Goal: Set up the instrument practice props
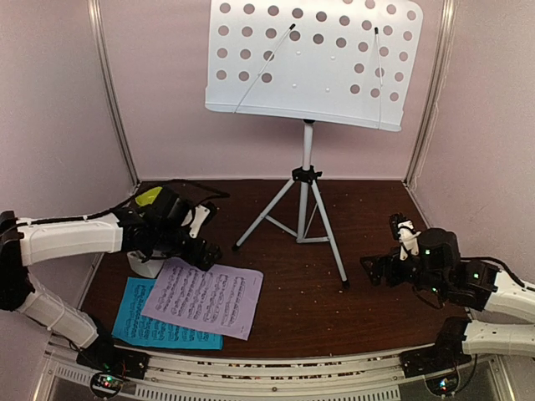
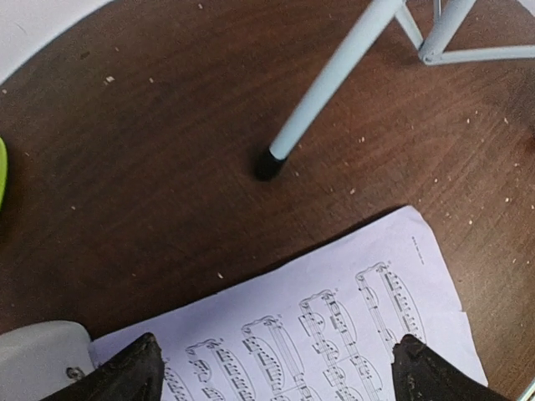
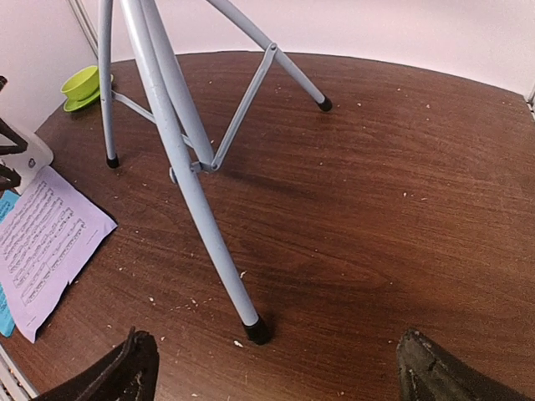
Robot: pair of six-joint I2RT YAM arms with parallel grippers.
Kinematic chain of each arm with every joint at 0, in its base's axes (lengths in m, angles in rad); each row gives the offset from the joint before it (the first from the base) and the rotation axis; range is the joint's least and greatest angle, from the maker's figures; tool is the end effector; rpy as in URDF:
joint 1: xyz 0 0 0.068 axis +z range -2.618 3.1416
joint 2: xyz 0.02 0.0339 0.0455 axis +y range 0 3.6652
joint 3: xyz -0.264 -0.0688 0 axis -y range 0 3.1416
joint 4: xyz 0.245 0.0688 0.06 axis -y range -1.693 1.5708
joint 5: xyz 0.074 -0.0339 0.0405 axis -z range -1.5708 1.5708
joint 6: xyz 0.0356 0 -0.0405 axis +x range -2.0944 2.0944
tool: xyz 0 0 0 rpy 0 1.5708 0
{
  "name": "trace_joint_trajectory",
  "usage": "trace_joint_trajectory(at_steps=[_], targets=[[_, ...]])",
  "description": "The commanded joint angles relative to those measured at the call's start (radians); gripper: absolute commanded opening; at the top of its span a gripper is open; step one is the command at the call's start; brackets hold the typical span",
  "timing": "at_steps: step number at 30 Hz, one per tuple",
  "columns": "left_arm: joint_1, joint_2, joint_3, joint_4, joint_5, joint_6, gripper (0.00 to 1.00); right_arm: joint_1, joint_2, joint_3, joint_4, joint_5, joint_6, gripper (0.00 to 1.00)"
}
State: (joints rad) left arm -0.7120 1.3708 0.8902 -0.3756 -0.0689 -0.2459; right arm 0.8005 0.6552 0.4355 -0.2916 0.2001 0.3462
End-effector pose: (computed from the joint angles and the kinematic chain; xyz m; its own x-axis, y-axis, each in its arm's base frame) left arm 0.2168 -0.1839 0.2295 -0.7050 0.2876 -0.6483 0.4599 0.8813 -0.1091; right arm 0.1150 0.1083 0.2262 -0.5182 -0.0566 -0.8534 -0.4325 0.8782 0.2044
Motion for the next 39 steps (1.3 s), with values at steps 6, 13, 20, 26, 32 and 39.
trace_joint_trajectory(at_steps=[6,13,20,26,32,39], targets=[[-0.033,0.246,0.082,-0.010,0.167,0.018,0.97,-0.001,0.069,0.093,-0.012,-0.117,0.039,1.00],[-0.053,0.426,0.167,-0.019,0.251,0.109,0.96,-0.001,0.054,0.103,-0.022,-0.145,0.057,1.00],[-0.127,0.596,0.314,-0.061,0.342,0.242,0.94,-0.001,0.001,0.097,-0.074,-0.128,0.074,1.00],[-0.252,0.667,0.398,-0.064,0.406,0.420,0.91,-0.001,-0.035,0.093,-0.109,-0.132,0.071,1.00],[-0.260,0.542,0.358,-0.019,0.274,0.538,0.88,0.001,-0.020,0.084,-0.085,-0.202,0.079,1.00],[-0.200,0.246,0.201,0.030,0.254,0.324,0.89,0.030,0.080,0.105,-0.002,-0.245,0.096,1.00]])
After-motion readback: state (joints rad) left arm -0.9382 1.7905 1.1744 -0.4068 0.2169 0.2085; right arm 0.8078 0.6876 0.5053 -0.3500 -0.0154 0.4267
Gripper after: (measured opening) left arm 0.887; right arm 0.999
